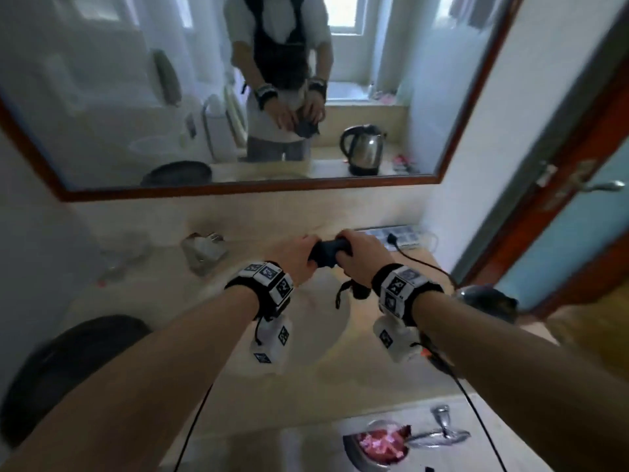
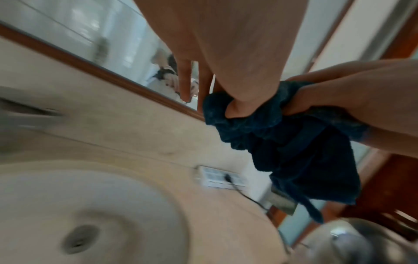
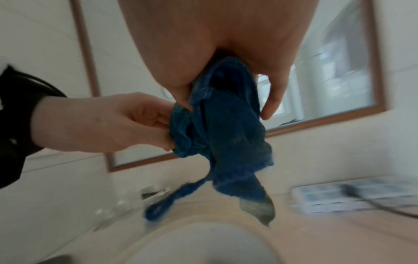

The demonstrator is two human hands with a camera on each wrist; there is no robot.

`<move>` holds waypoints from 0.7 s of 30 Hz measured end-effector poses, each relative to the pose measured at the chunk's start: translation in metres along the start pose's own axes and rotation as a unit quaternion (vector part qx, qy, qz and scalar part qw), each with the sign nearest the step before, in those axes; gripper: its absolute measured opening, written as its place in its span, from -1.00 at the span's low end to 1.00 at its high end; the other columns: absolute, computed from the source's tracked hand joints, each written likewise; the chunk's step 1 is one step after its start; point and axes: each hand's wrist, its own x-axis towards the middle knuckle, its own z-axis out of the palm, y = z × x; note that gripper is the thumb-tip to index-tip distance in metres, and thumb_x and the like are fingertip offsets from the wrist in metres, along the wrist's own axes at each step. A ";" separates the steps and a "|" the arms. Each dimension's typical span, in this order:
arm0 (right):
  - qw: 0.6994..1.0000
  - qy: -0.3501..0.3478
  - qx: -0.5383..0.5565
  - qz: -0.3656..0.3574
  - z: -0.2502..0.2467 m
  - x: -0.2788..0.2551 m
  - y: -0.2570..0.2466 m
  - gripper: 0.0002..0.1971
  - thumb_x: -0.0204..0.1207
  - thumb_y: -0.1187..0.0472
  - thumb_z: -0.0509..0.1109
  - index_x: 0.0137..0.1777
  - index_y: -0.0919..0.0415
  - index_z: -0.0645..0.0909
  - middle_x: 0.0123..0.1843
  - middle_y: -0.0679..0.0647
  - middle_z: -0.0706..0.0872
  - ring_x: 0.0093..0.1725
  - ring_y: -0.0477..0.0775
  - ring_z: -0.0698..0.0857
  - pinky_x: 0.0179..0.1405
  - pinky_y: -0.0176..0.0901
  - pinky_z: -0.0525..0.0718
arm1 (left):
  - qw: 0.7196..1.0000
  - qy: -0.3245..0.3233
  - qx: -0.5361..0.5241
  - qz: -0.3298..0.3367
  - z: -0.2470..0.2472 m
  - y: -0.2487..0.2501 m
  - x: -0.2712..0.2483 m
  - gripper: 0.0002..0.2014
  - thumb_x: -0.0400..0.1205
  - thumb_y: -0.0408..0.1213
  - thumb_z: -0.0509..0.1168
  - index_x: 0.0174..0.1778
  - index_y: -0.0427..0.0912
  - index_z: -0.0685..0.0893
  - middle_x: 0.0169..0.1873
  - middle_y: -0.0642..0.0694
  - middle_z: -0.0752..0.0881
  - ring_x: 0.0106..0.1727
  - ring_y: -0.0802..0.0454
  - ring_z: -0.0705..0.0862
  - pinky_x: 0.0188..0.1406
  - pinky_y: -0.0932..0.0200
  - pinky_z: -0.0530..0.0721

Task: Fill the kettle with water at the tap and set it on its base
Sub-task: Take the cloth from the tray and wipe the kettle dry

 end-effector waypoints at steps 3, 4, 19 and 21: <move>0.993 0.073 0.045 0.086 -0.060 -0.049 0.083 -0.79 0.47 0.17 0.28 0.08 0.18 0.57 -0.01 0.19 0.72 -0.06 0.26 0.72 -0.02 0.07 0.72 | 0.992 0.033 0.005 0.122 0.017 0.103 0.042 -0.60 0.61 -0.27 0.25 0.39 -0.11 0.56 0.24 -0.15 0.65 0.15 -0.25 0.67 0.02 -0.06 0.64; 0.987 0.099 0.058 0.116 -0.075 -0.067 0.110 -0.80 0.47 0.18 0.28 0.06 0.20 0.56 -0.02 0.19 0.72 -0.06 0.25 0.71 -0.03 0.02 0.70 | 0.986 0.039 0.005 0.162 0.025 0.136 0.053 -0.58 0.60 -0.26 0.25 0.42 -0.09 0.55 0.28 -0.14 0.64 0.21 -0.24 0.66 0.08 -0.07 0.65; 0.748 0.344 0.332 0.460 -0.022 -0.215 0.285 -0.66 0.60 0.24 0.22 0.32 0.37 0.39 0.29 0.33 0.48 0.23 0.33 0.57 0.15 0.02 0.52 | 0.890 -0.126 0.052 0.436 0.150 0.299 0.115 -0.52 0.78 -0.08 0.02 0.62 -0.14 0.37 0.60 -0.08 0.42 0.63 -0.03 0.37 0.62 0.13 0.24; 0.731 0.355 0.374 0.447 -0.001 -0.199 0.279 -0.71 0.61 0.25 0.21 0.27 0.36 0.40 0.30 0.30 0.47 0.26 0.30 0.54 0.30 0.09 0.50 | 0.886 -0.128 0.038 0.445 0.158 0.292 0.119 -0.47 0.77 -0.04 -0.05 0.64 -0.17 0.35 0.64 -0.05 0.36 0.69 0.03 0.25 0.65 0.24 0.08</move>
